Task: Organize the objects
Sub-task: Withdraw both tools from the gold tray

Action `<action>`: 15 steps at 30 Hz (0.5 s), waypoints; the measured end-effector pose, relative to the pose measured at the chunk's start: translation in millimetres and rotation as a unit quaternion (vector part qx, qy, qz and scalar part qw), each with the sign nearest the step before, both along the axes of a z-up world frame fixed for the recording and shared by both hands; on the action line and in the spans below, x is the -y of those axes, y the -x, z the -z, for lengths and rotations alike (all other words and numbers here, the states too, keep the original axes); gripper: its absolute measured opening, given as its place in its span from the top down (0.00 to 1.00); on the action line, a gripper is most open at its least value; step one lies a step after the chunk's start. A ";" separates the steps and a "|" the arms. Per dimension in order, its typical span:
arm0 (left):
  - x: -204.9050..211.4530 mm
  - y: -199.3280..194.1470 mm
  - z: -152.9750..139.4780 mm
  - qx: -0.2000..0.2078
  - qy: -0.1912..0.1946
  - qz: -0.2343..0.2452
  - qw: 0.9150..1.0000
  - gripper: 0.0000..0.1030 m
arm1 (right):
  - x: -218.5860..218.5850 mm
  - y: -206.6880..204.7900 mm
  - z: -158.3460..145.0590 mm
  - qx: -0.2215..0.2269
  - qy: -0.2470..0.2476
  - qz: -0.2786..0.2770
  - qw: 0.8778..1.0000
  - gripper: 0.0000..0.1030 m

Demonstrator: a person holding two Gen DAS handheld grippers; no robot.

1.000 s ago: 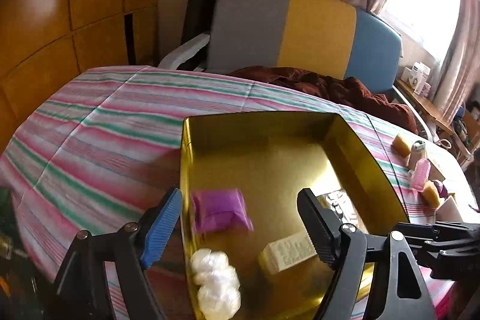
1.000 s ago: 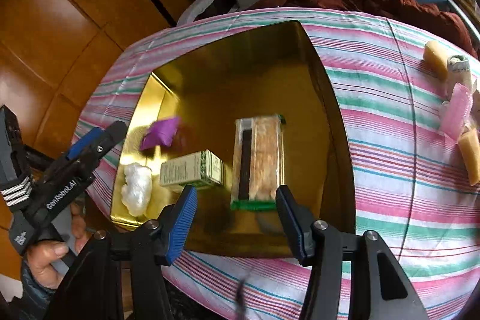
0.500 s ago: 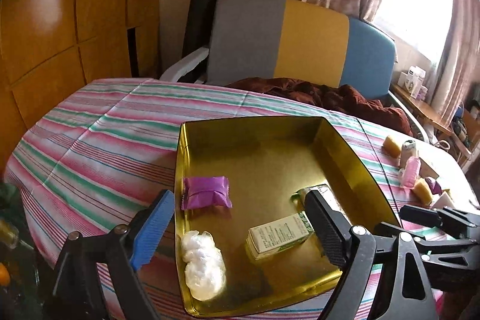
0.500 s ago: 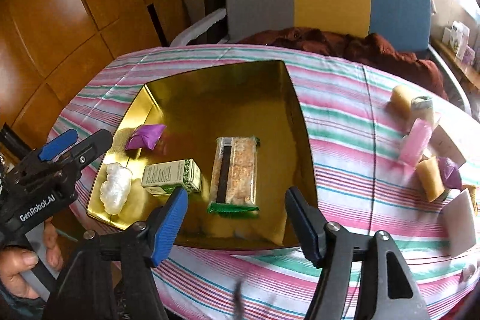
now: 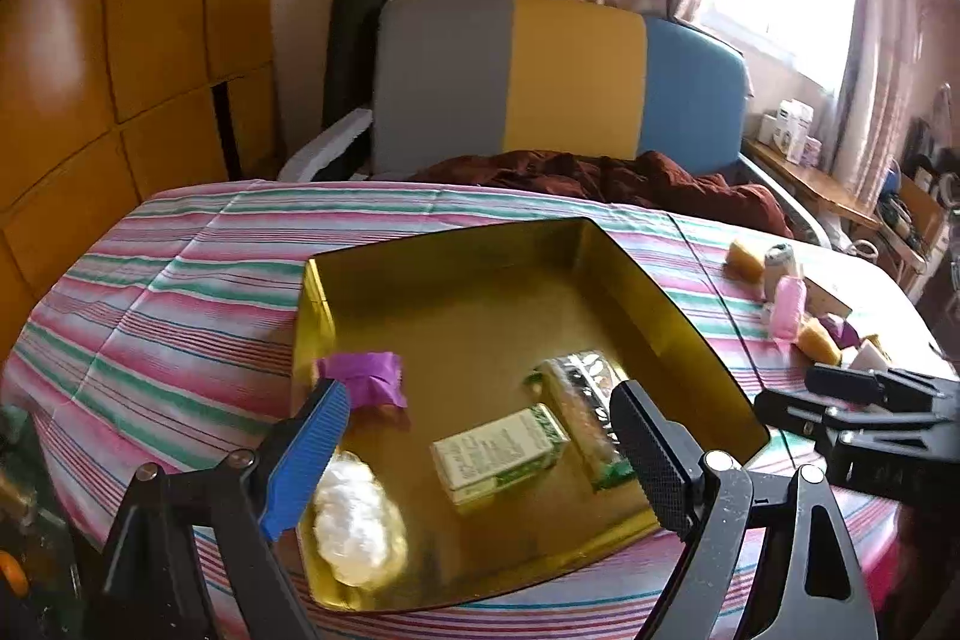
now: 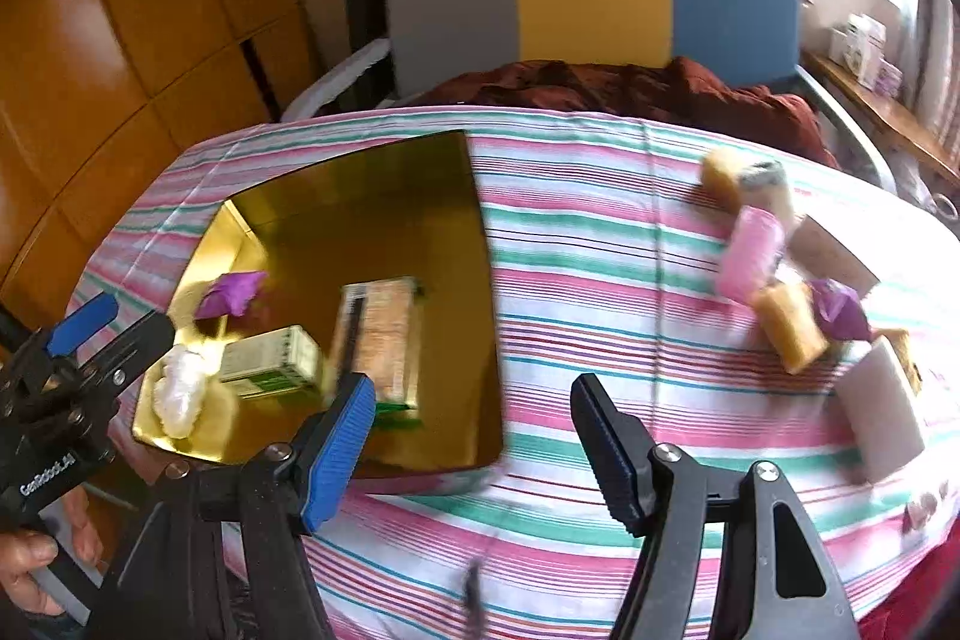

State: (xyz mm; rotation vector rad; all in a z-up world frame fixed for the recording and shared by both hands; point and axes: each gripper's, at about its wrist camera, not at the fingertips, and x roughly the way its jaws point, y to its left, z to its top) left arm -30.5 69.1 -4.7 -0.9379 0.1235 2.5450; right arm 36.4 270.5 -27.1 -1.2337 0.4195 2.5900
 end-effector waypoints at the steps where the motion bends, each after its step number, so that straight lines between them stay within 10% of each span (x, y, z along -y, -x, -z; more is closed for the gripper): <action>1: -2.8 -1.5 0.5 0.000 0.002 0.004 1.000 0.13 | -4.9 -2.8 0.0 0.000 0.000 0.006 1.000 0.33; 15: -51.2 -16.1 5.5 0.008 0.020 0.082 0.996 0.13 | -90.4 -58.8 0.3 0.010 0.010 0.120 0.993 0.33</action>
